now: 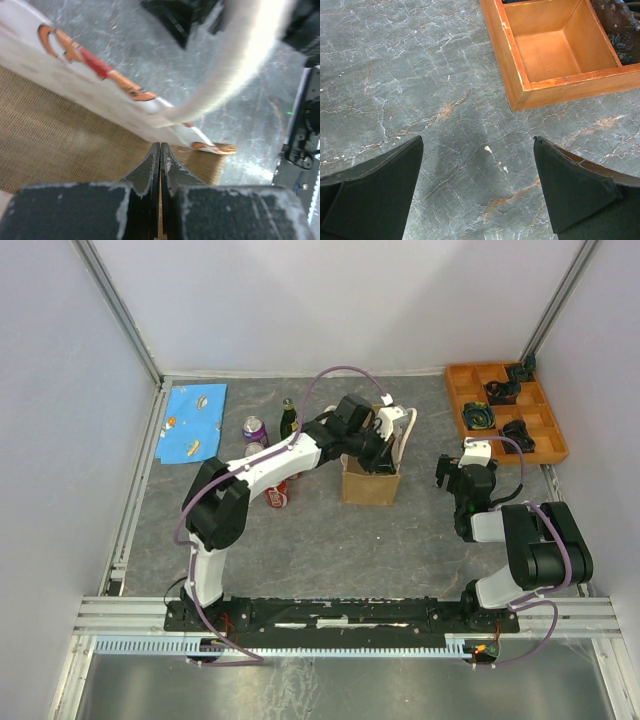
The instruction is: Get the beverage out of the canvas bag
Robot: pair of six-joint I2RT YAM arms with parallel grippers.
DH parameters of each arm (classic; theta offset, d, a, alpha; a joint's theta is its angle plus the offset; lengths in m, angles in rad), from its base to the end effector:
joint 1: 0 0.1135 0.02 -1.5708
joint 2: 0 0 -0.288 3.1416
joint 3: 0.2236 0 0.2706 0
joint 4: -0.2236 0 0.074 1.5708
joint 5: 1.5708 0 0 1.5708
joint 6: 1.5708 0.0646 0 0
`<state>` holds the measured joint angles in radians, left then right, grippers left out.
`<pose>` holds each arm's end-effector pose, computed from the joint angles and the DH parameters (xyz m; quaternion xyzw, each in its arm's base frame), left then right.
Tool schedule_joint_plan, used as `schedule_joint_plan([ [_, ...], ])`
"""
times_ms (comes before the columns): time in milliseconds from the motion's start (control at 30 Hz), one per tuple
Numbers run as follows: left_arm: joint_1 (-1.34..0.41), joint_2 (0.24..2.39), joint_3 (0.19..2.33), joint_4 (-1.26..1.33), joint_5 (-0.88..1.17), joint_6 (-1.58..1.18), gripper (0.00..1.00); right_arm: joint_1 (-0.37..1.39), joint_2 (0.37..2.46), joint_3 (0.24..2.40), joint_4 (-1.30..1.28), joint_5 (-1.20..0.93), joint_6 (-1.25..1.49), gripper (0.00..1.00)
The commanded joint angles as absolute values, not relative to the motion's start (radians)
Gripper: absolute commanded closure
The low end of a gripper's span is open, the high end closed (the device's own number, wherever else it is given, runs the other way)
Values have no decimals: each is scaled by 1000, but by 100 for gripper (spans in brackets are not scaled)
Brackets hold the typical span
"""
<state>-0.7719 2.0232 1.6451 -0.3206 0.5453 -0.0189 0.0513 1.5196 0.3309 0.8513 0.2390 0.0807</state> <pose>0.3437 -0.3813 0.2478 0.4267 0.7700 -0.3819 0.2814 0.2888 -0.0005 0.1334 0.0809 0.8089 -0.0592 0.5794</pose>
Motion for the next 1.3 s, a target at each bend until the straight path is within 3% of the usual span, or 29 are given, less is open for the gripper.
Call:
schedule_joint_plan([
  [0,-773,1944,1653,-226,639,-46,94,49,1511,359,876,231,76,1],
  [300,-758,1878,1817,-317,536,50,91,49,1511,359,876,231,77,1],
  [433,-663,1775,1829,-305,491,65,88,49,1511,358,876,232,76,1],
  [667,-326,1607,1580,18,561,-188,90,49,1509,358,876,232,76,1],
  [900,-119,1587,1385,353,616,-446,90,48,1511,359,876,230,77,1],
  [1067,-14,1658,1207,855,663,-779,93,49,1510,359,876,232,76,1],
  [1267,38,1749,1094,1168,645,-926,95,49,1510,359,876,232,76,1],
])
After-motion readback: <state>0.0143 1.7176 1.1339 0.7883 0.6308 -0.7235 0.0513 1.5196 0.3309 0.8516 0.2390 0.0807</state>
